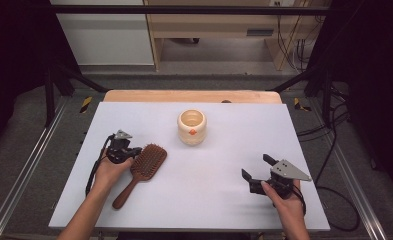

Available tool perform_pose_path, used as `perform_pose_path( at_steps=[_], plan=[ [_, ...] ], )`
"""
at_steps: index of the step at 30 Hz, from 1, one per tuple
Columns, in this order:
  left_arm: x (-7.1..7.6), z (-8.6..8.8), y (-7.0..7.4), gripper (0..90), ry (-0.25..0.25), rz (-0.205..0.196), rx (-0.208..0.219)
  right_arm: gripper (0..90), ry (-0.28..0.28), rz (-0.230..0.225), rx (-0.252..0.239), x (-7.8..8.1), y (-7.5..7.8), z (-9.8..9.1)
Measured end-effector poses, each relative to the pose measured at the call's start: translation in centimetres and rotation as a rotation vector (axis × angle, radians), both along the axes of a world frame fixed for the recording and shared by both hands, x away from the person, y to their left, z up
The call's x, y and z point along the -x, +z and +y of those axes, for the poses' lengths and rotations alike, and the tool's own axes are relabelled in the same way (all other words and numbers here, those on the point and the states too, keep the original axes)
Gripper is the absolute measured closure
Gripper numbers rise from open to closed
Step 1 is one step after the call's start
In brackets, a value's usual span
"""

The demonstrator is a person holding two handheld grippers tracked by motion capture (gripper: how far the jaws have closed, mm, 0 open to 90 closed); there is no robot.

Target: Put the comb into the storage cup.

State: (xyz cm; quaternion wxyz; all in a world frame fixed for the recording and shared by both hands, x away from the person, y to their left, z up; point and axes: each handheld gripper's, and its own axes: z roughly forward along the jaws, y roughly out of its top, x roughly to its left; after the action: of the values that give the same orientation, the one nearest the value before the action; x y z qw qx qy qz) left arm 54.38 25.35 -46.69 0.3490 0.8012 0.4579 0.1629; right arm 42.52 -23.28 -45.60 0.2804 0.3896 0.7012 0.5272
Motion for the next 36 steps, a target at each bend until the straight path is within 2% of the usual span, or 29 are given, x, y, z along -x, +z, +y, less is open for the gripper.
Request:
perform_pose_path(
  at_steps=[1, 2, 4, 5, 8, 9, 10, 12, 13, 14, 16, 18, 19, 20, 21, 22, 23, 24, 26, 28, 29, 30, 31, 34, 36],
  plan=[
    [0.2, 0.1, 0.4, 90.0, 0.024, -0.028, 0.014, 6.8, 0.000, -0.001, -0.001, 0.0, 0.0, 0.0],
    [0.2, 0.1, 0.4, 90.0, 0.024, -0.028, 0.014, 6.8, 0.000, -0.001, -0.001, 0.0, 0.0, 0.0],
    [0.6, 0.4, 1.1, 90.0, 0.046, -0.053, 0.009, 6.9, 0.000, -0.001, -0.002, 0.0, 0.0, 0.0],
    [1.2, 0.8, 2.0, 90.0, 0.059, -0.076, 0.004, 6.8, -0.001, -0.002, -0.003, 0.0, 0.0, 0.0],
    [2.1, 1.2, 2.8, 90.0, 0.053, -0.076, 0.007, 6.8, 0.001, -0.004, -0.002, 0.0, 0.1, 0.0],
    [3.1, 1.5, 3.6, 90.0, 0.050, -0.084, 0.000, 6.8, 0.000, -0.004, -0.003, 0.0, 0.1, 0.0],
    [3.1, 1.5, 3.6, 90.0, 0.050, -0.084, 0.000, 6.8, 0.000, -0.004, -0.003, 0.0, 0.1, 0.0],
    [4.2, 1.9, 4.3, 90.0, 0.053, -0.093, -0.013, 6.8, 0.000, -0.004, -0.003, 0.1, 0.1, 0.0],
    [5.3, 2.1, 5.0, 89.0, 0.047, -0.097, -0.017, 6.8, -0.001, -0.003, -0.004, 0.1, 0.1, 0.0],
    [5.3, 2.1, 5.0, 86.9, 0.047, -0.097, -0.017, 6.8, -0.001, -0.003, -0.004, 0.1, 0.1, 0.0],
    [6.8, 2.4, 5.6, 81.2, 0.031, -0.104, -0.037, 6.7, -0.004, -0.003, -0.005, 0.1, 0.1, 0.0],
    [7.1, 2.4, 5.7, 78.5, 0.028, -0.103, -0.043, 6.7, -0.004, -0.003, -0.005, 0.1, 0.1, 0.0],
    [7.5, 2.4, 5.8, 73.5, 0.024, -0.102, -0.051, 6.7, -0.005, -0.003, -0.004, 0.1, 0.1, 0.0],
    [7.8, 2.3, 5.8, 63.1, 0.016, -0.095, -0.064, 6.7, -0.005, -0.003, -0.002, 0.0, 0.1, 0.0],
    [8.3, 2.1, 5.6, 58.2, 0.005, -0.079, -0.080, 6.7, -0.006, -0.003, -0.003, 0.0, 0.1, 0.0],
    [8.3, 2.1, 5.6, 53.2, 0.005, -0.079, -0.080, 6.7, -0.006, -0.003, -0.003, 0.0, 0.1, 0.0],
    [8.5, 2.0, 5.5, 44.7, 0.003, -0.065, -0.090, 6.7, -0.006, -0.002, -0.002, 0.0, 0.1, 0.0],
    [8.7, 1.8, 5.4, 44.7, -0.006, -0.046, -0.102, 6.7, -0.006, -0.002, -0.002, 0.0, 0.1, 0.0],
    [9.1, 1.3, 5.1, 38.6, -0.014, -0.030, -0.118, 6.7, -0.007, -0.002, -0.002, 0.0, 0.1, -0.1],
    [9.3, 0.9, 4.9, 26.3, -0.023, -0.009, -0.135, 6.7, -0.007, -0.002, -0.002, 0.0, 0.1, 0.0],
    [9.4, 0.8, 4.9, 26.3, -0.028, -0.003, -0.140, 6.7, -0.007, -0.002, -0.002, 0.0, 0.1, 0.0],
    [9.5, 0.6, 4.9, 18.7, -0.031, 0.005, -0.145, 6.7, -0.007, -0.001, -0.004, 0.1, 0.1, -0.1],
    [9.5, 0.4, 4.8, 18.7, -0.039, 0.017, -0.152, 6.7, -0.007, -0.001, -0.004, 0.1, 0.1, -0.1],
    [9.6, -0.1, 4.5, 9.5, -0.069, 0.045, -0.176, 6.6, -0.007, -0.001, -0.006, 0.0, 0.1, -0.1],
    [9.6, -0.4, 4.2, 8.1, -0.086, 0.070, -0.197, 6.6, -0.007, -0.001, -0.006, 0.0, 0.1, -0.1]
  ],
)
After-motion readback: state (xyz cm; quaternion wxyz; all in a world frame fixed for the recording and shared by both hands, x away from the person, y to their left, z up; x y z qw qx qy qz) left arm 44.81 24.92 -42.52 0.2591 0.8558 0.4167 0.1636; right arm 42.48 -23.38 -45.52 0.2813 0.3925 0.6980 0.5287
